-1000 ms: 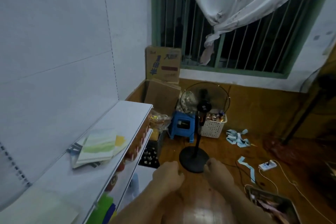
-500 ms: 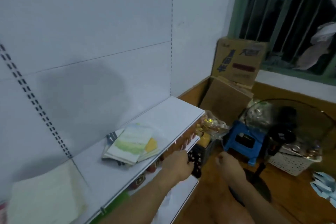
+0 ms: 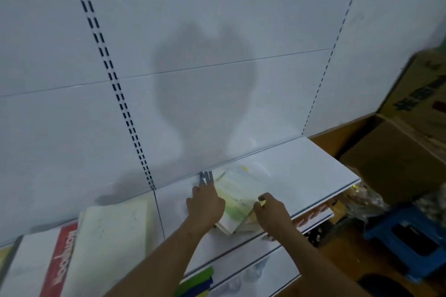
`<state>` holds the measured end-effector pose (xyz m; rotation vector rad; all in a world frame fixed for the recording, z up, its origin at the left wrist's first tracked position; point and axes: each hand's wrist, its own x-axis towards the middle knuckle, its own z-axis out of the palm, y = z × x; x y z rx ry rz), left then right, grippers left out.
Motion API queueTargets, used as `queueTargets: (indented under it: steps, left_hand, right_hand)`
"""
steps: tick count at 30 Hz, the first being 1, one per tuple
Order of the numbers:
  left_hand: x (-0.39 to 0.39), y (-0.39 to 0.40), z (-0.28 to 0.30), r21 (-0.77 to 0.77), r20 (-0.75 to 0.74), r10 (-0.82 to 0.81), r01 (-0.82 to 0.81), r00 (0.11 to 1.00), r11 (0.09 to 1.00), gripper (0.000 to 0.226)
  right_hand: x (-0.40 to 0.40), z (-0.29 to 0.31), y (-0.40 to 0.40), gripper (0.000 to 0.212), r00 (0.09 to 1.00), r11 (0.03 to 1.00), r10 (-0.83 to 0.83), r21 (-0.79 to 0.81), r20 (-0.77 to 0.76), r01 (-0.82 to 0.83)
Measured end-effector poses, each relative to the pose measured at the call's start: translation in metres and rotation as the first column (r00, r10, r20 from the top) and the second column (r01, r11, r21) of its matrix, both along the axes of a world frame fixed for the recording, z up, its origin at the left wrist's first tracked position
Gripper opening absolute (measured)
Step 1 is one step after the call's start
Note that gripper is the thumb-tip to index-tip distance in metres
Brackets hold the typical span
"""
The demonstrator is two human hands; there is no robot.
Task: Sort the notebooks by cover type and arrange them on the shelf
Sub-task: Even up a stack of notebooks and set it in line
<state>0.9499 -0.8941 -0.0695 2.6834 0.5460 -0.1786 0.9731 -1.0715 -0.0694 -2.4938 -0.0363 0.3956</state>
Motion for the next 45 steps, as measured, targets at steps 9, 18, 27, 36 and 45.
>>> queueTargets:
  steps: [9,18,27,36,45]
  left_hand:
    - [0.017,0.014,-0.026,-0.055,-0.124,0.077,-0.084,0.989,0.995,0.067]
    - [0.011,0.009,-0.024,-0.415,-0.117,-0.010,-0.039,0.993,0.909,0.063]
    - [-0.030,-0.024,0.025,-0.663,0.105,0.315,-0.170,0.943,0.729,0.035]
    - [-0.173,0.023,0.053,-0.708,0.292,0.719,-0.363,0.631,0.606,0.041]
    - [-0.395,0.077,0.084,-0.852,0.296,0.940,-0.398,0.169,0.339,0.050]
  right_hand:
    - [0.016,-0.019,0.029,0.049,0.987,0.987,-0.145,0.060,-0.064,0.149]
    - [0.025,-0.022,0.016,0.043,0.984,0.982,-0.146,0.108,-0.102,0.157]
    - [0.026,0.005,0.021,0.041,0.994,0.937,-0.105,0.333,-0.029,0.108]
    - [-0.063,0.037,0.140,0.044,0.943,0.793,0.319,0.519,0.091,-0.319]
    - [-0.266,0.086,0.268,0.049,0.550,0.383,0.743,0.432,0.382,-0.817]
